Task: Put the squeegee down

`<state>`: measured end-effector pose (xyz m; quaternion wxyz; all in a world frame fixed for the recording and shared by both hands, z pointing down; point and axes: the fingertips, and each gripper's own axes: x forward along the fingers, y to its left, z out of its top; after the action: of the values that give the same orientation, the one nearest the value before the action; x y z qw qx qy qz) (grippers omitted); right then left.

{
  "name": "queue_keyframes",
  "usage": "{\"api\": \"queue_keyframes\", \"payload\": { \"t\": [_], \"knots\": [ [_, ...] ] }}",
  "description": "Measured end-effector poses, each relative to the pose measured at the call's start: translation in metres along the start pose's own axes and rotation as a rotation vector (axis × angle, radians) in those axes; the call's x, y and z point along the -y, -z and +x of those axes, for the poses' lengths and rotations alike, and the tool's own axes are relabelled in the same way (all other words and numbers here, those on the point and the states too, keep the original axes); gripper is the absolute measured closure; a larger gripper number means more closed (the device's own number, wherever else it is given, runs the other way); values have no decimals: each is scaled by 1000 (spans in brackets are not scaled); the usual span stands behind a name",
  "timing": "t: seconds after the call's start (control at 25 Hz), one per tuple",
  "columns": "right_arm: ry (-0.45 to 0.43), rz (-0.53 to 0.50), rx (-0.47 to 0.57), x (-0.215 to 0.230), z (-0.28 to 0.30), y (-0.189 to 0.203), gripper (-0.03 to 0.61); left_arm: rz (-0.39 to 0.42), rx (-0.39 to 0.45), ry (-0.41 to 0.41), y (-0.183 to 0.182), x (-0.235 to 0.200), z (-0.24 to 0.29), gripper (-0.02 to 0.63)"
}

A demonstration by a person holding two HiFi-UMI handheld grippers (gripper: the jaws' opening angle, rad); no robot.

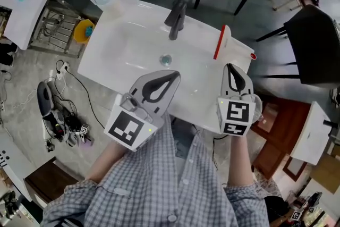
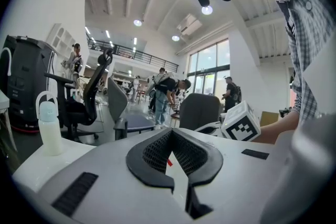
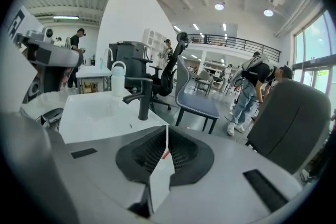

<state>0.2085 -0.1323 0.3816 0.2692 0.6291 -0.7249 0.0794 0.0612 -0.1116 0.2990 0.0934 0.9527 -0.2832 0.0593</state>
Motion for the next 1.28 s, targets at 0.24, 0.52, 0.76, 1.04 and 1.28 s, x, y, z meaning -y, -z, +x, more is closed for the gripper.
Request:
{"api": "queue_keyframes", "payload": {
  "t": [0.24, 0.52, 0.76, 1.04, 1.28],
  "knots": [
    [25, 86, 104, -17, -38, -28, 563, 109, 14, 29, -12, 5, -11, 612],
    [59, 83, 182, -32, -64, -63, 565, 132, 46, 63, -22, 3, -19, 612],
    [70, 100, 221, -42, -78, -74, 566, 138, 67, 79, -29, 4, -24, 612],
    [54, 97, 275, -56, -80, -90, 566, 143, 78, 88, -31, 5, -27, 612],
    [57, 87, 291, -61, -84, -95, 568, 149, 76, 92, -32, 5, -28, 612]
  ]
}}
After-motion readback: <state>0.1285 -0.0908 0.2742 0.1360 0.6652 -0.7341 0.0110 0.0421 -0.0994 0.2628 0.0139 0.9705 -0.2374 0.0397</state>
